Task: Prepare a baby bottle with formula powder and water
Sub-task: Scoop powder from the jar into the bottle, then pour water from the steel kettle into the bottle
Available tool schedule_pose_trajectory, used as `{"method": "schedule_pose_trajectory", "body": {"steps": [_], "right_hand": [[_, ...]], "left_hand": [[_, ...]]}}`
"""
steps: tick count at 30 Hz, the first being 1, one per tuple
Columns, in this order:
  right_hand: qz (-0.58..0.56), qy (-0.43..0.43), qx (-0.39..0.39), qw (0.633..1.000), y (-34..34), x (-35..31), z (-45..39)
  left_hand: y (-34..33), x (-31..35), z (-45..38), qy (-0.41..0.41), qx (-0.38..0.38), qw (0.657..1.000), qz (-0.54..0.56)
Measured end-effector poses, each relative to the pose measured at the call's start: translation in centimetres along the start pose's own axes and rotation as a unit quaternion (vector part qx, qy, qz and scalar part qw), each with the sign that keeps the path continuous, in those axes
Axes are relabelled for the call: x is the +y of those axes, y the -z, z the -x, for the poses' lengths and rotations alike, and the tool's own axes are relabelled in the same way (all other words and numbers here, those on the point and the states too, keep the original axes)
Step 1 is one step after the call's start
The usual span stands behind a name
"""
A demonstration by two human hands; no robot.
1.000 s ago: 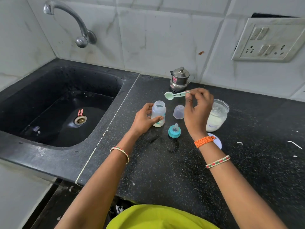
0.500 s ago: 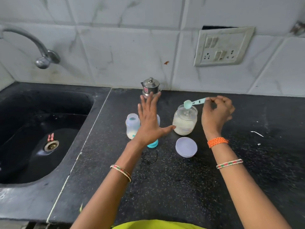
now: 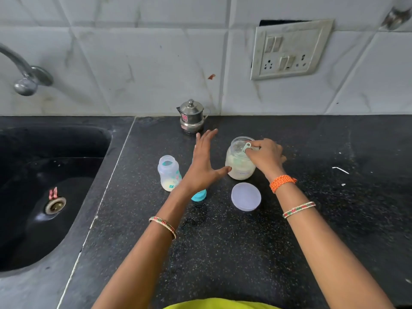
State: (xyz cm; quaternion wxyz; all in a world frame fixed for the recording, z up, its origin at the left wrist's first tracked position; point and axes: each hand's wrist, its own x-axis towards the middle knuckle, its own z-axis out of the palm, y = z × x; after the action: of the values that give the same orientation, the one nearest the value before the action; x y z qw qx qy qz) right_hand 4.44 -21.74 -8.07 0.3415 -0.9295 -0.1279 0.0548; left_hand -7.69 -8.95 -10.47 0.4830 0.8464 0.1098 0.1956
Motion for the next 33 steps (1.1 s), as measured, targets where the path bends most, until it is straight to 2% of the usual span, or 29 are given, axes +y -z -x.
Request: {"method": "schedule_pose_trajectory", "body": {"steps": [8, 15, 19, 22, 25, 30, 33], "right_hand": [[-0.108, 0.029, 0.079, 0.991, 0.9, 0.3, 0.4], [-0.156, 0.075, 0.097, 0.980, 2.4, -2.7, -0.6], [-0.165, 0.128, 0.070, 0.976, 2.3, -7.0, -2.6], [-0.149, 0.173, 0.030, 0.973, 0.8, -9.5, -6.5], [-0.122, 0.171, -0.032, 0.977, -1.9, -11.5, -11.1], [-0.018, 0.122, -0.147, 0.981, -6.7, -11.5, -16.3], [0.017, 0.146, -0.136, 0.980, -8.3, -11.5, -17.2]], "left_hand": [[1.1, 1.0, 0.3, -0.010, 0.008, 0.999, 0.042], [3.8, 2.0, -2.4, -0.055, 0.053, 0.996, 0.051], [7.4, 2.4, -5.6, -0.078, 0.099, 0.991, 0.049], [9.8, 1.2, -8.6, -0.064, 0.118, 0.990, 0.028], [11.5, -0.7, -11.2, -0.026, 0.131, 0.991, 0.023], [12.5, -3.0, -13.2, 0.021, 0.124, 0.992, 0.029], [12.8, -4.5, -13.4, 0.038, 0.129, 0.991, 0.027]]}}
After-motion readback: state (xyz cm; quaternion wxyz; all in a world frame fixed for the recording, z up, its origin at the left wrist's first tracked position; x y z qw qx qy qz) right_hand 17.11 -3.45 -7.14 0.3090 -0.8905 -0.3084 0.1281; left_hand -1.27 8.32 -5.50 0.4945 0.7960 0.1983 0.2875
